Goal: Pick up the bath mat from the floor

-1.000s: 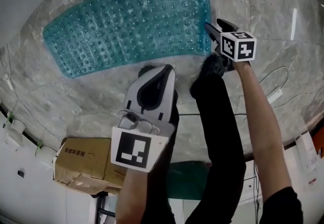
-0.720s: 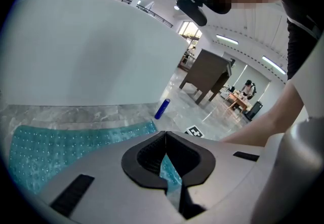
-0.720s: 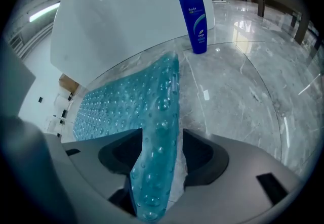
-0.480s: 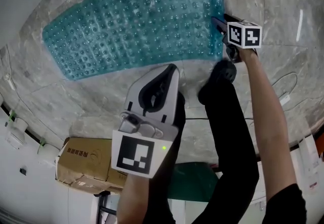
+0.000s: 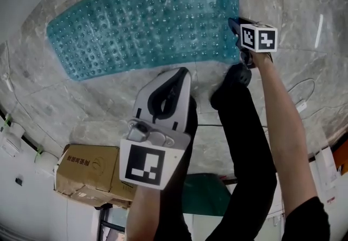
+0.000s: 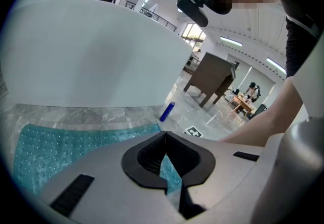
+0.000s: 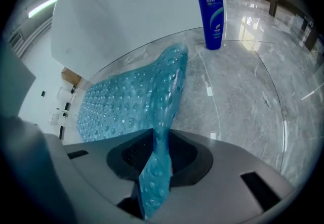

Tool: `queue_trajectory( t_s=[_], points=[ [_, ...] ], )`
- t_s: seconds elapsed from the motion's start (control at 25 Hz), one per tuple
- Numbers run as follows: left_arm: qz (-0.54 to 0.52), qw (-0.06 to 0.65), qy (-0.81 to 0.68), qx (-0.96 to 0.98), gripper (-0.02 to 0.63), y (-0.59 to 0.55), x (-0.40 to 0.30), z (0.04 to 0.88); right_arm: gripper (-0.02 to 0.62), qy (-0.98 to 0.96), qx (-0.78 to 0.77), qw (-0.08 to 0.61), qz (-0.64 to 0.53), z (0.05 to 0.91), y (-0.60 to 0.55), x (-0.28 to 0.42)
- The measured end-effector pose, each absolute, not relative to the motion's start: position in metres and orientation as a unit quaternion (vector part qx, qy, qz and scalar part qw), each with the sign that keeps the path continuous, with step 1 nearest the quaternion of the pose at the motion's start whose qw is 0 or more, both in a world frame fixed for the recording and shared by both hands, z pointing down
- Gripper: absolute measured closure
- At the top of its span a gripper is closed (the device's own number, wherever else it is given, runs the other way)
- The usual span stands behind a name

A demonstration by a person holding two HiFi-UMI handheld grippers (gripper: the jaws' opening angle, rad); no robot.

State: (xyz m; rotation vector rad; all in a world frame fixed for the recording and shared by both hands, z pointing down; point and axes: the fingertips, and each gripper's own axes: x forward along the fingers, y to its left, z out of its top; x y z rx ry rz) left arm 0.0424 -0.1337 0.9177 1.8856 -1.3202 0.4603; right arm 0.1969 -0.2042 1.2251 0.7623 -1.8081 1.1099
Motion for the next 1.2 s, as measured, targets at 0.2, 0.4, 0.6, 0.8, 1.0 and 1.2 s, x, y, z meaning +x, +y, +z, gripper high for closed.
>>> queue_trajectory(
  t_s=[0.2, 0.4, 0.6, 0.8, 1.0, 1.2],
  points=[
    [0.165, 0.382, -0.530, 0.739, 0.592, -0.134, 0.039, 0.880, 0.546, -0.744, 0.279, 0.419, 0.439, 1.172, -0.188, 0.173],
    [0.148, 0.371, -0.538, 0.742, 0.592, -0.140, 0.034, 0.830, 0.552, -0.761, 0.250, 0.404, 0.442, 1.106, -0.176, 0.156],
    [0.122, 0.359, -0.553, 0.742, 0.592, -0.145, 0.029, 0.776, 0.555, -0.781, 0.219, 0.387, 0.439, 1.029, -0.165, 0.132],
    [0.099, 0.347, -0.563, 0.743, 0.592, -0.150, 0.027, 0.718, 0.558, -0.791, 0.182, 0.378, 0.445, 0.952, -0.147, 0.105],
    [0.087, 0.336, -0.572, 0.743, 0.592, -0.147, 0.016, 0.660, 0.558, -0.799, 0.158, 0.359, 0.456, 0.874, -0.130, 0.078],
    [0.081, 0.319, -0.580, 0.745, 0.592, -0.132, -0.007, 0.605, 0.558, -0.816, 0.140, 0.337, 0.447, 0.793, -0.118, 0.051]
  ],
)
